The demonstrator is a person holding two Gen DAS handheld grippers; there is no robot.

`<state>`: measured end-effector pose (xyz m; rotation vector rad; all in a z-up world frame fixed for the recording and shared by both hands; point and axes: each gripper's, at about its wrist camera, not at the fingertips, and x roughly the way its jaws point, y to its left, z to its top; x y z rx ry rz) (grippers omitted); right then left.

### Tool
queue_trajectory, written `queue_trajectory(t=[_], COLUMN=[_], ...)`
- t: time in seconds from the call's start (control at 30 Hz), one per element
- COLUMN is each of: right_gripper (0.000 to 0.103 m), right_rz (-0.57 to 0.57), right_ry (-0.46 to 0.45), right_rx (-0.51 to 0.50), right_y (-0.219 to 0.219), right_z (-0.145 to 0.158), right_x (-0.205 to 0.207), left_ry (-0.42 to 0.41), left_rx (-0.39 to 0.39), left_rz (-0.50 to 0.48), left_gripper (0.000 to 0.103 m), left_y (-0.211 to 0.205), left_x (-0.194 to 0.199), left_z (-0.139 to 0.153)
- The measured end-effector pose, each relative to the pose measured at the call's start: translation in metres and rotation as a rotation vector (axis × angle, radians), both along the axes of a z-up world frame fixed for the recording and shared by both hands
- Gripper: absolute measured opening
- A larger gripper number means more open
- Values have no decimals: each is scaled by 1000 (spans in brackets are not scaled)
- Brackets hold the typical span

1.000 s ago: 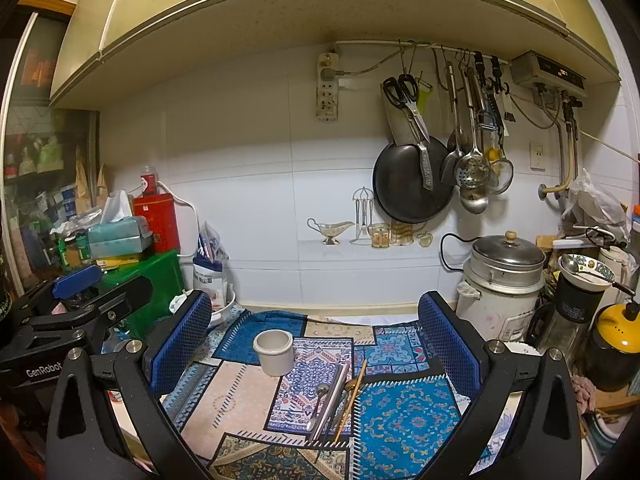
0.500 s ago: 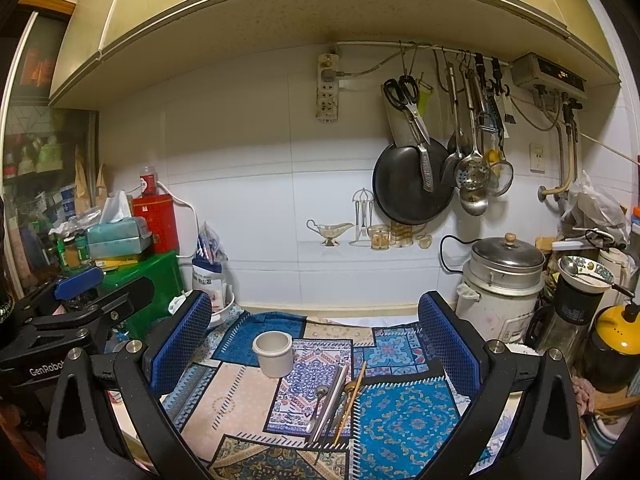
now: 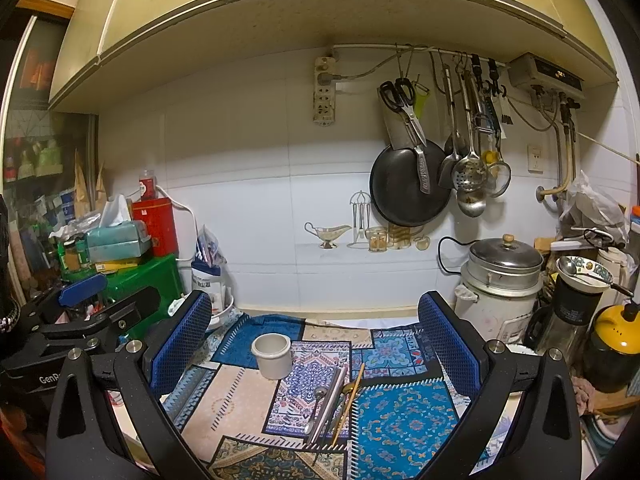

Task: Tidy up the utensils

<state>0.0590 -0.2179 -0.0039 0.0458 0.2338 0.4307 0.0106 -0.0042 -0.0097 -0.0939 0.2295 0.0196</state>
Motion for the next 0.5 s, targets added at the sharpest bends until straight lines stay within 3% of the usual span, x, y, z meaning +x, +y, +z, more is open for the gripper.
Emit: queue_trajectory(t=[0.5], right_gripper=[103], right_rz=[-1], right_ry=[0], right_rx=[1], right_y=[-1], right_z=[0], right_x=[1], left_ry=[1], left_rx=[1], left_rz=[-6], left_gripper=[102], left_y=[1], left_x=[5], left_z=[5])
